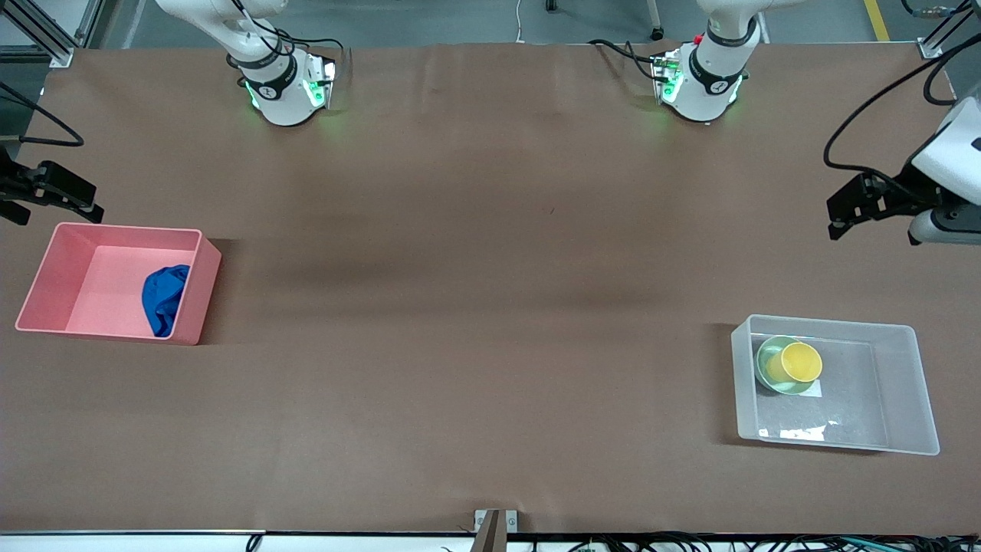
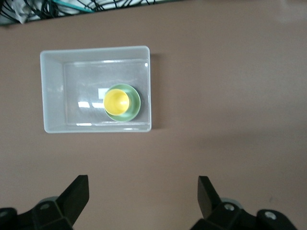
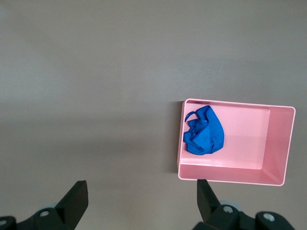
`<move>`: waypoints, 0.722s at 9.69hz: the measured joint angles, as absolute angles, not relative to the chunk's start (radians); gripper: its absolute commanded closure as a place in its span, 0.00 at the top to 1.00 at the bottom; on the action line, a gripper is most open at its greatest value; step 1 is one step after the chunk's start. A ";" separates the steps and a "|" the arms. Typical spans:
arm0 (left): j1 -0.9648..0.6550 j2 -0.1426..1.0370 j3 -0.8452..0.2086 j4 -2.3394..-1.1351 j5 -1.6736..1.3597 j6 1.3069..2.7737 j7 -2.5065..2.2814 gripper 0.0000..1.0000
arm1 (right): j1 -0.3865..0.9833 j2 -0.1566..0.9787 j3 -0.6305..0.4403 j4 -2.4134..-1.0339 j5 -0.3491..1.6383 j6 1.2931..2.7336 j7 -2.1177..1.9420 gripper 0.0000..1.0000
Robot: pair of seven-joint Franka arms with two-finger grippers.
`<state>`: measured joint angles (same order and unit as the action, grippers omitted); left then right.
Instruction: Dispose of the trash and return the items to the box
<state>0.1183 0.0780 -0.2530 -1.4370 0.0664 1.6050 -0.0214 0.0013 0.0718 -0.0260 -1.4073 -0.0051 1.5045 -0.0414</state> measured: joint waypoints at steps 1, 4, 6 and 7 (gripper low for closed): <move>0.088 0.050 -0.217 -1.473 0.057 1.599 -0.021 1.00 | 0.001 0.072 -0.026 -1.407 -0.005 1.505 -0.041 1.00; 0.048 -0.040 -0.189 -1.591 0.053 1.594 -0.021 1.00 | 0.001 0.072 -0.026 -1.407 -0.005 1.504 -0.041 1.00; 0.048 -0.073 -0.186 -1.627 0.050 1.590 -0.021 1.00 | 0.001 0.072 -0.026 -1.407 -0.005 1.504 -0.041 1.00; 0.050 -0.078 -0.184 -1.628 0.038 1.586 -0.021 1.00 | 0.001 0.072 -0.026 -1.407 -0.005 1.504 -0.041 1.00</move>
<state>0.0495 -0.0782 -0.1843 -1.6282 0.0380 1.5856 -0.0214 0.0012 0.0718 -0.0265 -1.4073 -0.0048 1.5042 -0.0412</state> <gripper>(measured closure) 0.000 0.000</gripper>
